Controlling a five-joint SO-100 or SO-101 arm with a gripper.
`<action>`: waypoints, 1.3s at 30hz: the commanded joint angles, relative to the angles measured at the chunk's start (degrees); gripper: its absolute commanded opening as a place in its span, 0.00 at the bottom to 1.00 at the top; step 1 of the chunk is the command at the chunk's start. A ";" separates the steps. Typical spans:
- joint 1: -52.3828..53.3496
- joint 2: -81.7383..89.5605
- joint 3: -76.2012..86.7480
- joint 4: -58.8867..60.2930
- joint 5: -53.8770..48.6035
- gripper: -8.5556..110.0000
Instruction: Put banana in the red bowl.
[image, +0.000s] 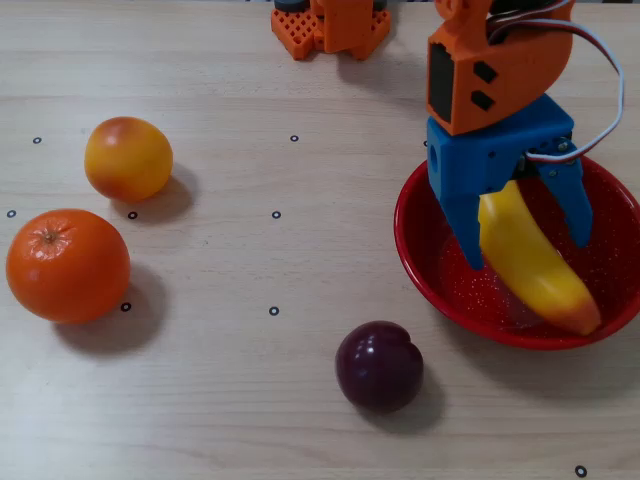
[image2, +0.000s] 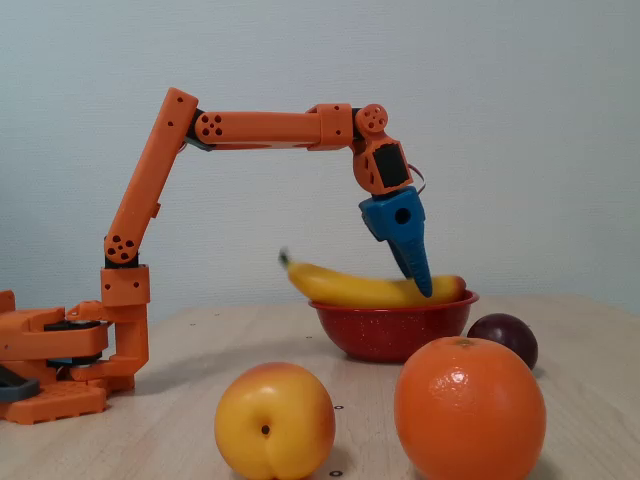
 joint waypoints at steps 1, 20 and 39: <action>0.97 3.87 -6.42 -2.46 -0.97 0.33; 1.05 8.09 -7.56 -4.57 -1.85 0.07; 1.67 16.79 -11.16 2.02 3.60 0.07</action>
